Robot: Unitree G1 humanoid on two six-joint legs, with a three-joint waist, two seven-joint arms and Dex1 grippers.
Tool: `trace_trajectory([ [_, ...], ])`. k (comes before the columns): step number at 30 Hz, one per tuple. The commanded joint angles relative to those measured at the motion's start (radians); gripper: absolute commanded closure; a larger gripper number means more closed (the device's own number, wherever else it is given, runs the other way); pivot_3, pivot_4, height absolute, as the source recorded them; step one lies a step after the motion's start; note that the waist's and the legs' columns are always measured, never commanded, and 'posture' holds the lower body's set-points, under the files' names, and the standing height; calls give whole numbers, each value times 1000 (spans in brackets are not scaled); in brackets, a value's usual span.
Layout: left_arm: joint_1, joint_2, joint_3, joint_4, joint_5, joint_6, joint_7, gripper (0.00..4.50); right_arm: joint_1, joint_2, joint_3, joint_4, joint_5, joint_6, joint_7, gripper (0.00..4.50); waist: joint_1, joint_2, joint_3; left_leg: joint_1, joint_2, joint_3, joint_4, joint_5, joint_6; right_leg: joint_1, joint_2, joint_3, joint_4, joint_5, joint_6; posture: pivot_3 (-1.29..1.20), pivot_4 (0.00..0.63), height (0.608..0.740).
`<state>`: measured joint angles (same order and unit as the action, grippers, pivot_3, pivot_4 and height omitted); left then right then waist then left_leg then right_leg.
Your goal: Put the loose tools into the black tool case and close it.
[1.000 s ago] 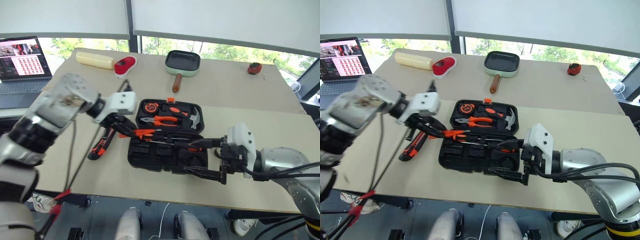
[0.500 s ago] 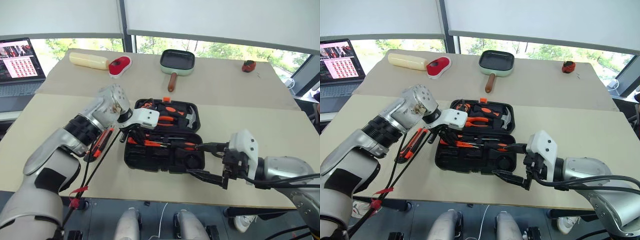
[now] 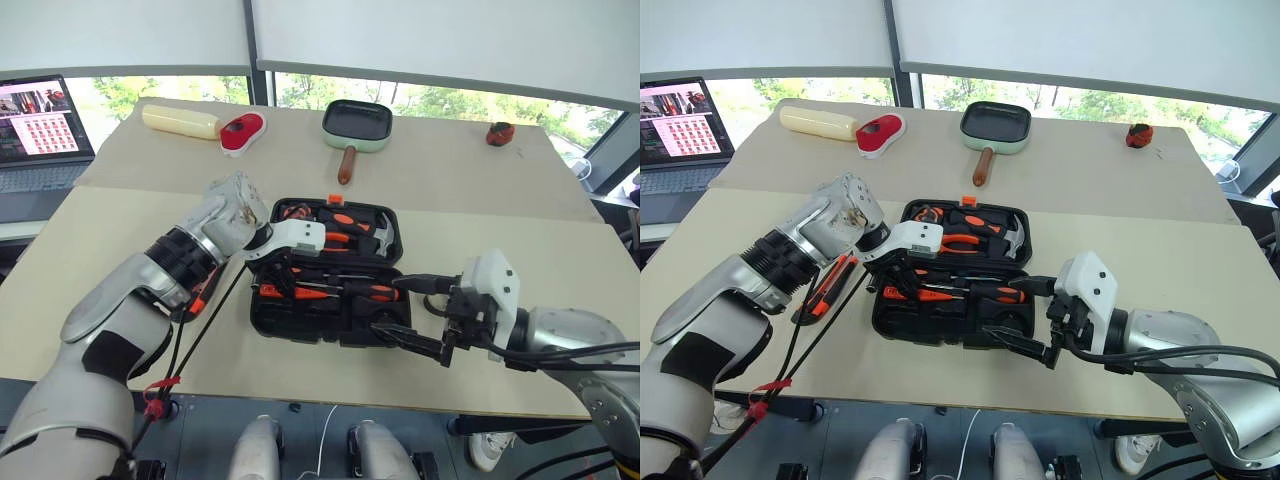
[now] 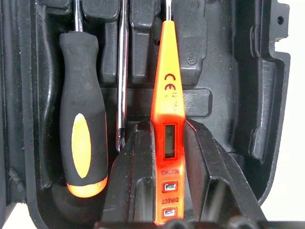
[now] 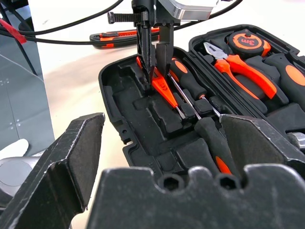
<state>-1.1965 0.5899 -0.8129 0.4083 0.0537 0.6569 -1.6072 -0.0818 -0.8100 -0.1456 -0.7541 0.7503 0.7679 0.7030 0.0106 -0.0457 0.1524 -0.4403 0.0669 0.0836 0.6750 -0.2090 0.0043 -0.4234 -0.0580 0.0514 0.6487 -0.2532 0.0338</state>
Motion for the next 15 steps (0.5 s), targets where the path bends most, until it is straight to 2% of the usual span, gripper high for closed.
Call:
trace_trajectory([
  [1,-4,-24,-5,39,59,-51,-2,4099,-21,11,-15,-7,-1,-28,-14,0,1,0,0,0,0,0,0,0,0,0,0,0,0,0,0,0,150,740],
  [6,2,-6,-7,18,20,-87,-7,4099,-29,22,-10,-5,-1,-24,-24,0,0,0,0,0,0,0,1,0,0,0,0,0,0,0,0,0,150,740],
  [8,-5,11,-8,0,-11,-89,-7,3097,-28,24,-7,-5,-2,-25,-25,0,-1,0,0,0,0,-1,1,0,0,0,0,0,0,0,0,0,150,740],
  [11,-14,37,6,-12,-23,-111,-7,2066,-24,25,-5,-5,3,-24,-25,0,-1,0,0,0,0,-1,1,0,0,0,0,0,1,0,0,0,150,740],
  [13,-32,105,28,-63,-101,-113,-7,1301,-19,23,-2,-7,8,-23,-18,0,-1,0,0,-1,0,-1,1,0,0,0,0,0,1,0,0,0,150,740],
  [14,-40,148,34,-95,-148,-103,-7,1016,-17,21,-1,-7,9,-22,-15,0,-1,0,0,-1,0,-1,1,0,0,0,0,-1,1,0,0,0,150,740],
  [15,-37,188,55,-123,-185,-108,-7,1016,-16,19,2,-7,8,-22,-12,0,-4,0,0,-1,0,-1,1,0,0,0,0,-1,1,0,0,0,150,740],
])
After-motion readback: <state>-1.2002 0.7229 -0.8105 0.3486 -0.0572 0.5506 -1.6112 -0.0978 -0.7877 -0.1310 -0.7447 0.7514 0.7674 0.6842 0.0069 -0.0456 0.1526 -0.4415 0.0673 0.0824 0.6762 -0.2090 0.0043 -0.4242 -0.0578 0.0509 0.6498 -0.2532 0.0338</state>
